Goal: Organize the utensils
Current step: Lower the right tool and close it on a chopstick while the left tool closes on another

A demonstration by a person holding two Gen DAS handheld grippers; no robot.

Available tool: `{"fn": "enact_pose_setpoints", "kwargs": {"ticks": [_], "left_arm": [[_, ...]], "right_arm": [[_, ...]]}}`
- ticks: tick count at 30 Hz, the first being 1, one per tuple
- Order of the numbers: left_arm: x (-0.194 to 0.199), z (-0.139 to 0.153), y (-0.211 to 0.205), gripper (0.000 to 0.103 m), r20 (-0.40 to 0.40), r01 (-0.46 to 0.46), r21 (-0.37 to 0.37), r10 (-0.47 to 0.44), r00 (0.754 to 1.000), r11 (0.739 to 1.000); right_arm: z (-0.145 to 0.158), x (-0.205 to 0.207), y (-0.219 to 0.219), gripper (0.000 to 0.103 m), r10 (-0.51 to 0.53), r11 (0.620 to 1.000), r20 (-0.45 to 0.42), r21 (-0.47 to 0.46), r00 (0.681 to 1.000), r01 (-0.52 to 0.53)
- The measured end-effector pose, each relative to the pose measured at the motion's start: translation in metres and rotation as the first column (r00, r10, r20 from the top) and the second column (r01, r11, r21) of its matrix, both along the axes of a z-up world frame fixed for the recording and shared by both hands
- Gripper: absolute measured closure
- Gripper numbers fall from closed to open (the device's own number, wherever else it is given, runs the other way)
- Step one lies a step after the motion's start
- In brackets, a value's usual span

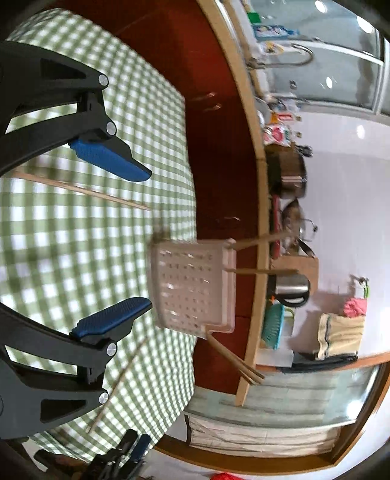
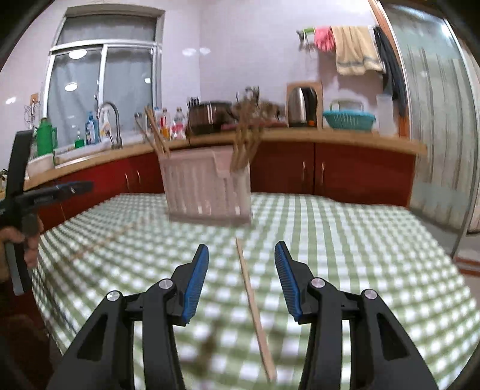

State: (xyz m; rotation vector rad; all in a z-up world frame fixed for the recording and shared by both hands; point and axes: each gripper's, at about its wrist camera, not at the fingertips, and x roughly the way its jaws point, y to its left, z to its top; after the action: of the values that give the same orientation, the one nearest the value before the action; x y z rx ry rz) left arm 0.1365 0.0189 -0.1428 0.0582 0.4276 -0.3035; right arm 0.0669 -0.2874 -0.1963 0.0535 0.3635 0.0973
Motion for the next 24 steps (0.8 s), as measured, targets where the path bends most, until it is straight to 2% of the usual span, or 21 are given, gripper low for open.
{"fn": "enact_pose_setpoints", "kwargs": {"ticks": [11,13,15,20,24], "left_arm": [[-0.024,-0.041,0.023,0.025,-0.080,-0.067,0.021,0.068,0.994,0.998],[-0.025,-0.046,0.026,0.025,-0.090,-0.077,0.028,0.079,0.993,0.997],[-0.025,-0.049,0.028,0.025,-0.097,-0.084,0.027,0.087,0.992,0.996],[-0.022,-0.058,0.035,0.025,-0.125,-0.107,0.025,0.109,0.986,0.994],[-0.020,-0.065,0.040,0.025,-0.141,-0.113,0.029,0.116,0.983,0.993]], "right_arm": [[-0.058,-0.018,-0.014,0.070,-0.048,0.999,-0.107,0.019,0.993,0.050],[-0.060,-0.022,-0.015,0.077,-0.060,0.998,-0.097,0.008,0.993,0.061],[-0.059,-0.022,-0.015,0.088,-0.053,0.999,-0.100,0.007,0.994,0.053],[-0.055,-0.014,-0.007,0.096,-0.028,1.000,-0.108,-0.001,0.994,0.028],[-0.043,-0.004,0.000,0.096,-0.015,1.000,-0.086,0.001,0.996,0.015]]}}
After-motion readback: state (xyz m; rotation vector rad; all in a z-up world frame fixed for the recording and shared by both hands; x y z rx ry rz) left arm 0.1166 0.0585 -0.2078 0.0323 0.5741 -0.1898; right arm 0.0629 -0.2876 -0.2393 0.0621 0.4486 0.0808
